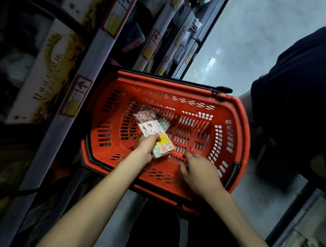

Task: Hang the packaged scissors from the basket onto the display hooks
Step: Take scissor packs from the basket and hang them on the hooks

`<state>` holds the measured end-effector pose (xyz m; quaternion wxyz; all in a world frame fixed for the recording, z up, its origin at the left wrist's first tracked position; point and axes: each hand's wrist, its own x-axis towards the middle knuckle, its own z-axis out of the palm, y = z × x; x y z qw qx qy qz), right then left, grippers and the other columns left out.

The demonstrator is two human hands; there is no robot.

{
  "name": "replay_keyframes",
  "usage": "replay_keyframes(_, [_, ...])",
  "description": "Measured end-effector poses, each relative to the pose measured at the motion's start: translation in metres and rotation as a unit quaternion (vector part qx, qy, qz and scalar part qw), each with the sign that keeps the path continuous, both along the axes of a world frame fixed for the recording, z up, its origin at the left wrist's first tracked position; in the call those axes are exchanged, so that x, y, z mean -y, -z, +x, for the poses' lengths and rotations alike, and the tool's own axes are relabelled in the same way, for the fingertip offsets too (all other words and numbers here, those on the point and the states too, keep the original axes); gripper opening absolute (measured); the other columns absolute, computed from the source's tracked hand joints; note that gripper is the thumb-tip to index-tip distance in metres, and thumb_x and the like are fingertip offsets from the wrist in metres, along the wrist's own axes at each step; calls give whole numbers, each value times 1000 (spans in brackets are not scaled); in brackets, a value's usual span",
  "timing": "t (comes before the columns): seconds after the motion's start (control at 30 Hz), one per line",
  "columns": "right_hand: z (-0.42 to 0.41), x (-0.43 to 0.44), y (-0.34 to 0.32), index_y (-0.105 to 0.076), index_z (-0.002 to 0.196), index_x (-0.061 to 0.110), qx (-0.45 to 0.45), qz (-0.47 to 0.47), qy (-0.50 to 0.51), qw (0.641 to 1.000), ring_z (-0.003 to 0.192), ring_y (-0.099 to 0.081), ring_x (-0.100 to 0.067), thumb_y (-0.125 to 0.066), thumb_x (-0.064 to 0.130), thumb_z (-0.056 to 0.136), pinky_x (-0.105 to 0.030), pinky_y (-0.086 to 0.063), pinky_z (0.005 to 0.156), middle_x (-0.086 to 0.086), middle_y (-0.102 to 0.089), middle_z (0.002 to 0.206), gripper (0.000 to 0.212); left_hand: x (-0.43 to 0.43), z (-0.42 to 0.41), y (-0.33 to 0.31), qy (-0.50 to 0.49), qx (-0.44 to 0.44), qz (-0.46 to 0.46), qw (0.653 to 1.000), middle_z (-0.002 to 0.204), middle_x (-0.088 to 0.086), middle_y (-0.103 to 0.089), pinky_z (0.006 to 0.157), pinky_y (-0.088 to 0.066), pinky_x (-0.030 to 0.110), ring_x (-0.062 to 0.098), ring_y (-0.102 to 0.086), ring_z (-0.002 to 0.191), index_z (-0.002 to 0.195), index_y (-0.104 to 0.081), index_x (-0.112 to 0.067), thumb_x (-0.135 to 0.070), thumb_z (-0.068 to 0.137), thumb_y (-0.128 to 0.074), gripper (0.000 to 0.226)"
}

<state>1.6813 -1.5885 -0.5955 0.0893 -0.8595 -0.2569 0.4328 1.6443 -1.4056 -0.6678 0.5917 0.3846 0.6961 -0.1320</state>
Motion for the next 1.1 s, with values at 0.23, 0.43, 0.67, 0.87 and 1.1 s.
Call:
replay_keyframes(0.23, [11, 9, -31, -65, 120, 26, 14, 151, 192, 970, 97, -66, -21, -57, 33, 99, -37, -51, 82, 2, -66, 107, 23, 27, -7, -71, 68, 95, 34, 993, 114, 19, -76, 92, -60, 56, 37, -75, 101, 116, -71, -4, 10, 91, -60, 31])
replay_keyframes(0.43, [30, 19, -83, -62, 133, 31, 24, 235, 243, 941, 117, -61, -2, -67, 42, 94, -26, -47, 103, 16, -64, 128, 40, 36, -7, -142, 184, 166, 168, 954, 109, 9, -76, 71, -55, 13, 17, -71, 91, 97, -69, -16, 9, 89, -69, 26])
replay_keyframes(0.67, [37, 3, -132, -47, 146, 40, -76, 345, 326, 877, 132, -51, 2, -74, 66, 79, -33, -42, 114, 19, -56, 142, 76, 83, 1, -216, 302, 318, 208, 874, 123, -10, -72, 99, -50, 15, 0, -68, 116, 130, -63, -13, -18, 82, -61, 48])
replay_keyframes(0.87, [53, 21, -160, -63, 123, 41, -108, 380, 369, 842, 111, -65, 1, -76, 37, 90, -21, -49, 95, 18, -70, 119, 36, 95, 14, -236, 374, 364, 137, 842, 135, -12, -60, 101, -37, 4, -20, -54, 121, 138, -48, -22, -32, 79, -64, 62])
replay_keyframes(1.1, [49, 49, -166, -70, 114, 24, -129, 365, 449, 805, 96, -70, 3, -66, 17, 98, -15, -53, 84, 9, -76, 103, 18, 110, 17, -209, 283, 331, -19, 900, 127, -2, -72, 101, -53, 31, 13, -68, 115, 137, -59, -26, -47, 67, -72, 73])
